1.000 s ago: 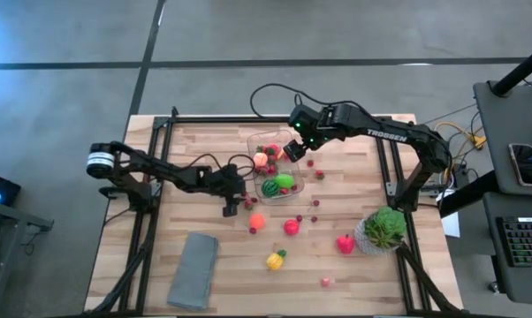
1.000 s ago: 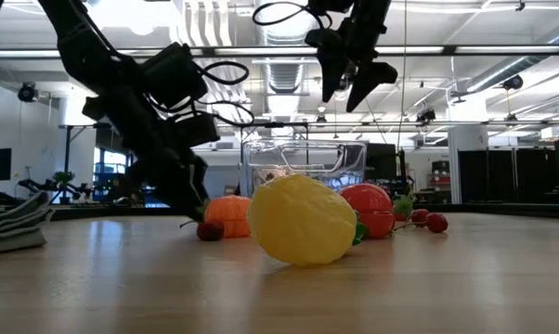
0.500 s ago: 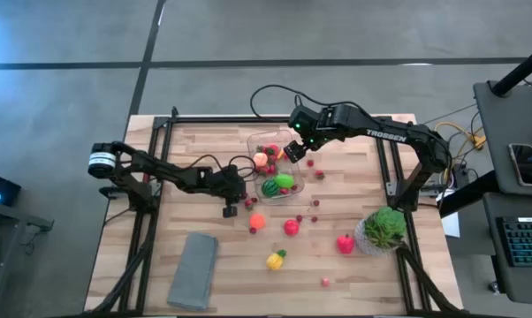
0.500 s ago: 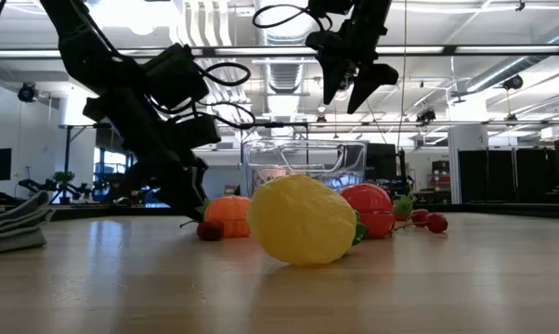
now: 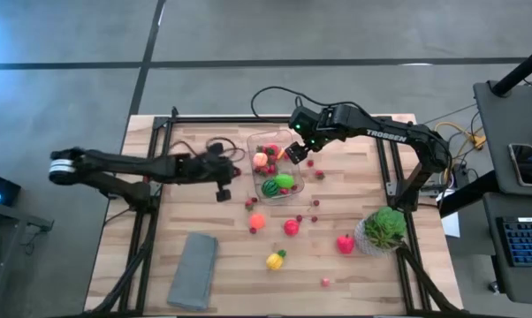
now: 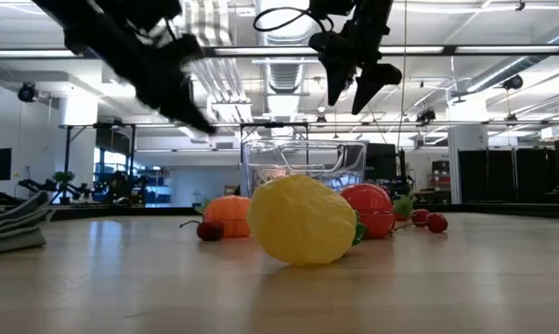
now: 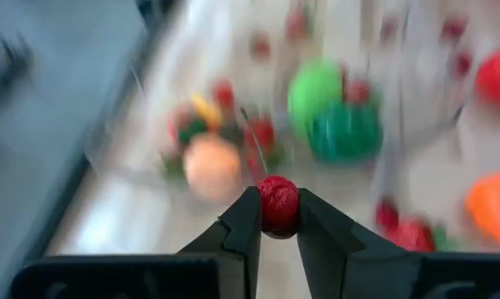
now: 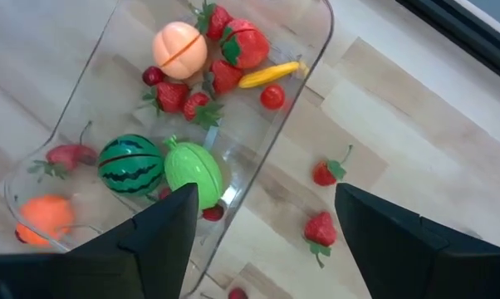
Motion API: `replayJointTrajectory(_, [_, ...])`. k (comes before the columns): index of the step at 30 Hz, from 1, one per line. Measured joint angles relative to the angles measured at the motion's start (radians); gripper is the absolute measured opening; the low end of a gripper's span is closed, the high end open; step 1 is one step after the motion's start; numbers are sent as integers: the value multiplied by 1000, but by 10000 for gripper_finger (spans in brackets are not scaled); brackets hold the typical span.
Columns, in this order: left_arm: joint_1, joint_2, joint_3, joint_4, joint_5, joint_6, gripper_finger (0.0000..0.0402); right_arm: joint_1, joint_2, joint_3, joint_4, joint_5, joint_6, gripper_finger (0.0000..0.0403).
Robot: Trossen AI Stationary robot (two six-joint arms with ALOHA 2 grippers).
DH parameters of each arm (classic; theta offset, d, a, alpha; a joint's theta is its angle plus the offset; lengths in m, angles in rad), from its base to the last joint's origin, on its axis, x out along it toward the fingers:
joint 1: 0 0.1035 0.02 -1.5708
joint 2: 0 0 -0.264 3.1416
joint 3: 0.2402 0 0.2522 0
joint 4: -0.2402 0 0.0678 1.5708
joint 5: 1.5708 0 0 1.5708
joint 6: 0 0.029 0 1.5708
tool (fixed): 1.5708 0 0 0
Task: Pick and placing Produce into tupperware
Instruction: Put the red cherry into the transparent container, then put the red strawberry into the transparent container
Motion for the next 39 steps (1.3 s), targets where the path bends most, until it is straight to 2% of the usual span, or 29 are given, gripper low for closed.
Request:
replayJointTrajectory(2, [15, -32, 0, 78, 23, 49, 48, -4, 0, 0, 1, 21, 13, 278])
replayJointTrajectory(4, [40, -20, 9, 152, 31, 19, 48, -11, 0, 0, 1, 71, 56, 279])
replayJointTrajectory(8, [104, 121, 72, 122, 86, -181, 48, -31, -11, 0, -6, 177, 128, 279])
replayJointTrajectory(10, [111, 202, 130, 134, 130, -229, 48, -41, -25, 0, -5, 188, 124, 281])
replayJointTrajectory(13, [110, 313, 241, 149, 138, -249, 55, -54, -39, 0, -9, 188, 109, 283])
replayJointTrajectory(16, [113, 407, 343, 134, 136, -250, 87, -61, -48, 0, -10, 194, 94, 282])
replayJointTrajectory(19, [113, 455, 416, 80, 136, -263, 136, -66, -56, 0, -11, 202, 60, 281])
replayJointTrajectory(22, [115, 469, 448, -35, 135, -311, 190, -66, -59, 0, -19, 211, 28, 284])
replayJointTrajectory(26, [120, 431, 443, -232, 130, -270, 245, -65, -61, 0, -43, 207, -28, 287])
replayJointTrajectory(30, [119, 363, 412, -405, 134, -273, 265, -66, -63, -20, -162, 133, -142, 284])
replayJointTrajectory(33, [119, 314, 379, -445, 175, -311, 267, -68, -63, -80, -228, 94, -184, 276])
replayJointTrajectory(36, [118, 266, 331, -421, 214, -390, 267, -98, -63, -169, -167, 20, -189, 267])
replayJointTrajectory(39, [116, 231, 288, -409, 224, -456, 267, -128, -50, -266, -22, -141, -136, 259])
